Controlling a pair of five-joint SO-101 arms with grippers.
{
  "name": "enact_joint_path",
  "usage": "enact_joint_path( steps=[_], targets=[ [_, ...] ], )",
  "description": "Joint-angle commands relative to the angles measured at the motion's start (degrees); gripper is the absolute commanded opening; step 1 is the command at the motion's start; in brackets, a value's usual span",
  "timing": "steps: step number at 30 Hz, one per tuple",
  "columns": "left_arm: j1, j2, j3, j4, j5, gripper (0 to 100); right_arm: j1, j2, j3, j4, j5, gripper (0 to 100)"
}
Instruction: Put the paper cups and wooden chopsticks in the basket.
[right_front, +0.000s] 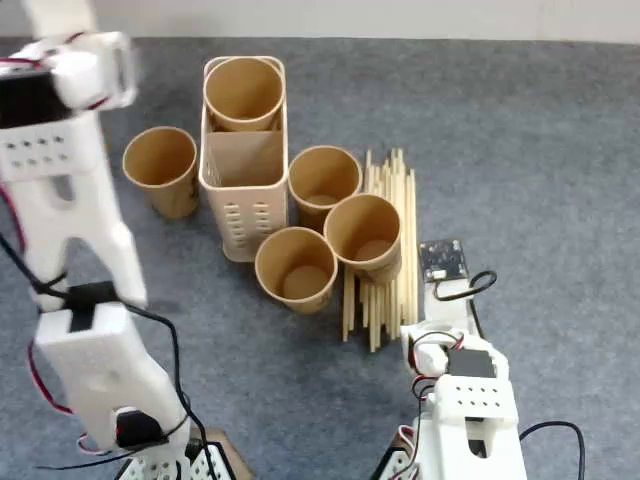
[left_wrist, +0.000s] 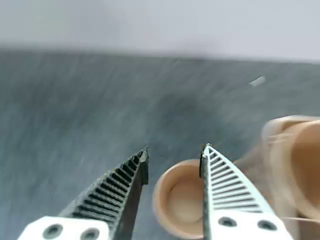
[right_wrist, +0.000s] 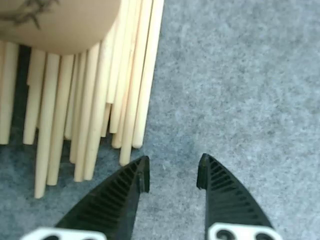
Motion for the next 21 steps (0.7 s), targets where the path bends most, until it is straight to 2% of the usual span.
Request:
enact_joint_path(
  steps=[1, 4, 16, 18, 20, 21],
  targets=[
    [-2.3, 2.0, 6.0, 3.0, -0.9, 20, -0.5, 0.0, -0.4, -0.7, -0.3, 17.3],
    [-2.1, 4.7, 8.0, 5.6, -3.3, 20, -0.5, 0.0, -0.4, -0.7, -0.3, 17.3],
    [-1.6, 20.0, 7.8, 5.6, -4.1, 19, -0.5, 0.0, -0.4, -0.7, -0.3, 17.3],
    [-0.7, 22.4, 7.7, 5.6, -8.6, 12, -0.5, 0.0, -0.4, -0.7, -0.3, 17.3],
    [0.5, 22.5, 6.6, 5.7, -13.1, 0, -0.5, 0.0, -0.4, -0.7, -0.3, 17.3],
    [0.8, 22.0, 4.8, 6.2, -13.8, 1, -0.5, 0.0, -0.4, -0.7, -0.3, 17.3]
  ],
)
